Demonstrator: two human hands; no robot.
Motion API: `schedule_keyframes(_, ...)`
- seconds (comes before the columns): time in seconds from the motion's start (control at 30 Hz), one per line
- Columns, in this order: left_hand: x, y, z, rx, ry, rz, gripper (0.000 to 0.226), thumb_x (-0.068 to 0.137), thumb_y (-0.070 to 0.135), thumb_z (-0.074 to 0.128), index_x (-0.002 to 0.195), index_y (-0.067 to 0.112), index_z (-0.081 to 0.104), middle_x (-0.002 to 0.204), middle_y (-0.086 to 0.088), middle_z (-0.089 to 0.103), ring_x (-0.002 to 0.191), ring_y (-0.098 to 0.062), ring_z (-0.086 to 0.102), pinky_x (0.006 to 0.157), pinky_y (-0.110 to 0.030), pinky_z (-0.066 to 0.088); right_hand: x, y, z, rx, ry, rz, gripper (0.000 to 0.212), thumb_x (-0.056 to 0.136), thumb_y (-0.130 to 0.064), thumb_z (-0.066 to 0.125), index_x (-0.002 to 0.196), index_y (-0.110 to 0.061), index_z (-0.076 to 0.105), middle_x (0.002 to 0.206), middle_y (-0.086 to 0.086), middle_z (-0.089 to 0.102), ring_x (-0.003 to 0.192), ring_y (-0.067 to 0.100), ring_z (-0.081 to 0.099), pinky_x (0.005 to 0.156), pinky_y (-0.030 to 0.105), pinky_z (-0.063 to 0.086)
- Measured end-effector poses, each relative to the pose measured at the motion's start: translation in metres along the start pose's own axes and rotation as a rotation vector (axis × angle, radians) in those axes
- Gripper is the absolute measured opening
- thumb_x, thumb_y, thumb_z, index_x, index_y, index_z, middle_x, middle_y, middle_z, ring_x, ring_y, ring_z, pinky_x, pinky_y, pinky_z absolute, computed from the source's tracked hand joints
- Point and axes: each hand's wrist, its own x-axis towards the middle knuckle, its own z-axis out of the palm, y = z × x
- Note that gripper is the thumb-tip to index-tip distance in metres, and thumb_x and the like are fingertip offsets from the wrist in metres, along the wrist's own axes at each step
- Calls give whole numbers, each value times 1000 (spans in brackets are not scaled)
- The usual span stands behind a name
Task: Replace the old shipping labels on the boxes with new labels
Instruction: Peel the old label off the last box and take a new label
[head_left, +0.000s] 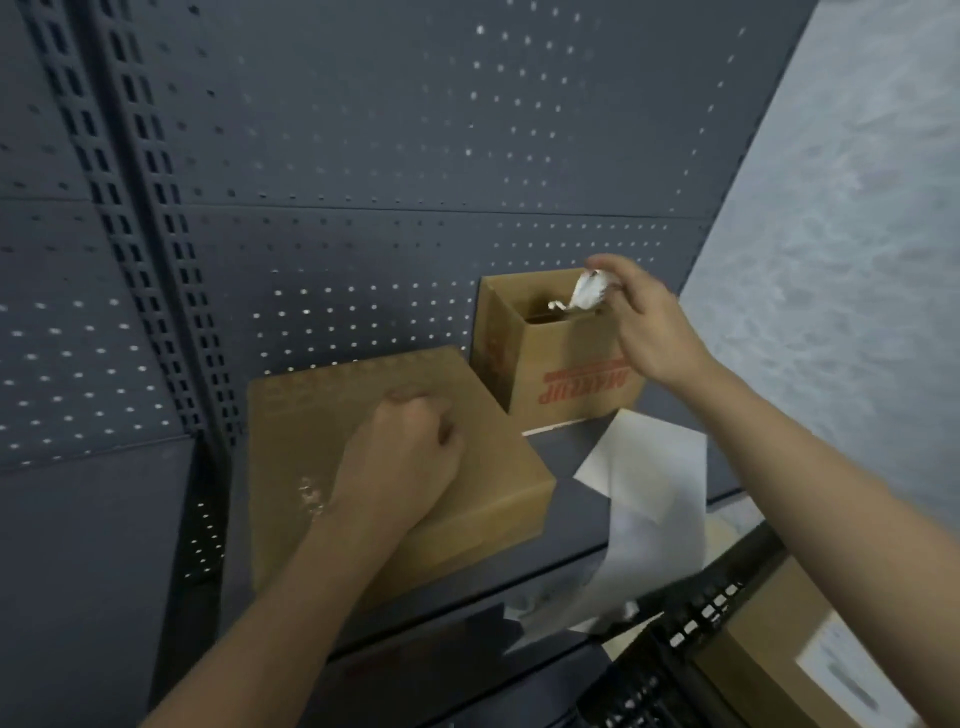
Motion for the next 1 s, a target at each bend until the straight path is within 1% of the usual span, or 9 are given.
schedule_keyframes(0.1,12,35,21,-3,23,129,15,94,21,59,91,11,70,88,0,67,76,-15,61,67,-31,52,13,24,-17,-44,-23,-12,34,102,-30,48,134,-20,51,129,2,63,120,25,57,102,36,43)
schedule_keyframes(0.2,29,72,51,6,1,181,19,88,14,58,70,9,57,72,-3,58,64,-19,55,58,-42,49,25,48,-29,-30,-36,-4,36,98,-43,53,128,-26,46,111,1,71,112,27,57,87,28,37)
schedule_keyframes(0.3,39,105,84,12,-109,131,26,90,21,53,65,17,49,67,0,54,63,-18,55,55,-33,46,35,65,-35,-2,-35,-21,49,95,-44,58,134,-26,34,90,-2,73,95,24,55,77,29,34)
schedule_keyframes(0.37,45,124,108,-18,-167,111,31,93,24,53,64,23,42,67,4,50,67,-17,55,56,-29,41,44,77,-35,46,-55,-14,41,93,-46,60,123,-26,40,83,-4,73,93,21,58,71,27,35)
schedule_keyframes(0.5,55,147,148,-23,-218,36,20,95,39,55,95,20,60,89,1,63,84,-18,63,72,-32,53,54,90,-31,49,-34,-61,22,90,-46,65,95,-27,57,89,-8,73,92,18,66,87,41,48)
schedule_keyframes(0.57,59,151,166,-10,-227,-26,33,95,44,57,112,16,63,102,-3,67,92,-20,64,79,-34,56,55,97,-28,56,-49,-88,15,88,-48,67,89,-34,60,91,-10,70,92,14,63,92,47,46)
schedule_keyframes(0.77,65,142,202,41,-193,-94,53,87,59,60,118,16,59,110,-4,65,104,-24,60,92,-41,51,60,111,-17,-28,-155,-123,26,87,-66,49,73,-54,68,85,-15,54,97,13,47,92,54,40)
schedule_keyframes(0.87,67,140,211,10,-234,-131,63,84,60,65,128,15,55,123,-4,61,117,-25,54,100,-43,45,61,111,-14,-41,-159,-59,52,98,-54,43,52,-31,50,71,-12,44,87,17,48,93,54,37)
schedule_keyframes(1.0,71,143,212,-35,-263,-194,68,79,53,75,133,19,51,127,-2,59,122,-25,51,102,-44,44,60,113,-17,-103,-173,-24,46,105,-33,32,62,-20,39,69,-2,44,81,18,47,88,45,31)
